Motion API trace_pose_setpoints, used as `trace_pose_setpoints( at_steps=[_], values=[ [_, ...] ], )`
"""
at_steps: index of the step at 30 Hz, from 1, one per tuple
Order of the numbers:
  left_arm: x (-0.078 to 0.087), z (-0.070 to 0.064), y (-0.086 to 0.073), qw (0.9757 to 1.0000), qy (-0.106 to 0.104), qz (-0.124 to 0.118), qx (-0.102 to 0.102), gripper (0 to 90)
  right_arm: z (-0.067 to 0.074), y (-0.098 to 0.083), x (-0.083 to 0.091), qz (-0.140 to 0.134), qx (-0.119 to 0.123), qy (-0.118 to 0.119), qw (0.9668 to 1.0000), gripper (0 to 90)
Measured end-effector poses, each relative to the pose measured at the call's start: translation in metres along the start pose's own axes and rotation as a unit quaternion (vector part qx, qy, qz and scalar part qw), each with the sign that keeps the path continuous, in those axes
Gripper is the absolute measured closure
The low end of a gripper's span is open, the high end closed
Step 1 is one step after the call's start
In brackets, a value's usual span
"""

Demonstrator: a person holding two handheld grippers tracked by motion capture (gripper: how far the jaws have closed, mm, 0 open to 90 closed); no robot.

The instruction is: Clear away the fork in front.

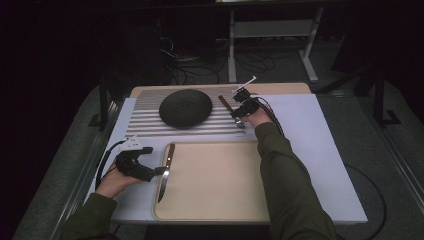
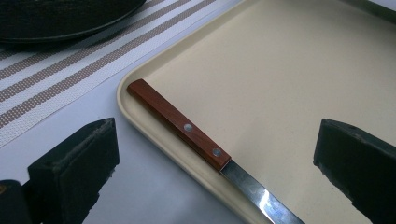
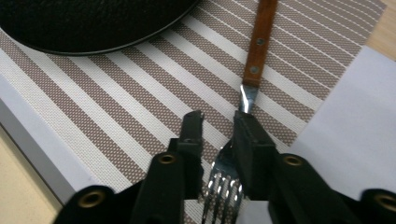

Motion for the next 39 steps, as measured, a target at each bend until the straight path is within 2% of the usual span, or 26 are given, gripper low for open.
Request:
trace_pose_setpoints(
  at_steps=[7, 17, 32, 39],
  values=[
    [0.0, 0.001, 0.0, 1.0, 0.0, 0.001, 0.001, 0.0, -0.007, -0.002, -0.002, 0.009, -0.01, -0.008, 0.9999, 61.0],
    [0.0, 0.001, 0.0, 1.0, -0.002, -0.002, 0.002, 0.0, -0.015, -0.003, -0.015, 0.031, -0.014, -0.019, 0.9992, 61.9],
    [0.001, 0.001, 0.002, 1.0, -0.003, -0.005, 0.002, 0.0, -0.016, 0.001, -0.033, 0.063, -0.002, -0.031, 0.9975, 64.8],
    [0.001, 0.0, 0.002, 1.0, -0.003, -0.006, 0.002, 0.0, -0.018, -0.002, -0.041, 0.074, 0.003, -0.037, 0.9966, 69.5]
  ],
)
Point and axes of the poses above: each handheld gripper's, and its own axes: x roughly backward along the jaws, y roughly out of its top, z roughly to its left, the point moved 10 cm from there along -x, roughly forward along the jaws, and after that the axes turned 10 degrees about -z, right-handed, at the moved point
